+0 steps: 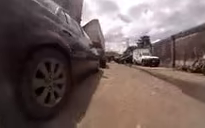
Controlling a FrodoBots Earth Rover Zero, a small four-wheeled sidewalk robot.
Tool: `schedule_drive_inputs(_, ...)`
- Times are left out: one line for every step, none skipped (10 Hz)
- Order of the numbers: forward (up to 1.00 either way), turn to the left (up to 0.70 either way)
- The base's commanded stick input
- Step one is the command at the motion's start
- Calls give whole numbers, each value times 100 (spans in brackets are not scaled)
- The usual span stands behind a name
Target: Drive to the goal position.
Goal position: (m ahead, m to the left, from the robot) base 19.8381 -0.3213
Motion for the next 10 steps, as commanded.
schedule_drive_inputs(0, -81)
schedule_drive_inputs(0, -24)
schedule_drive_inputs(0, 0)
schedule_drive_inputs(0, 0)
schedule_drive_inputs(0, 0)
schedule_drive_inputs(0, 0)
schedule_drive_inputs(0, 0)
schedule_drive_inputs(0, 0)
schedule_drive_inputs(0, 0)
schedule_drive_inputs(0, 0)
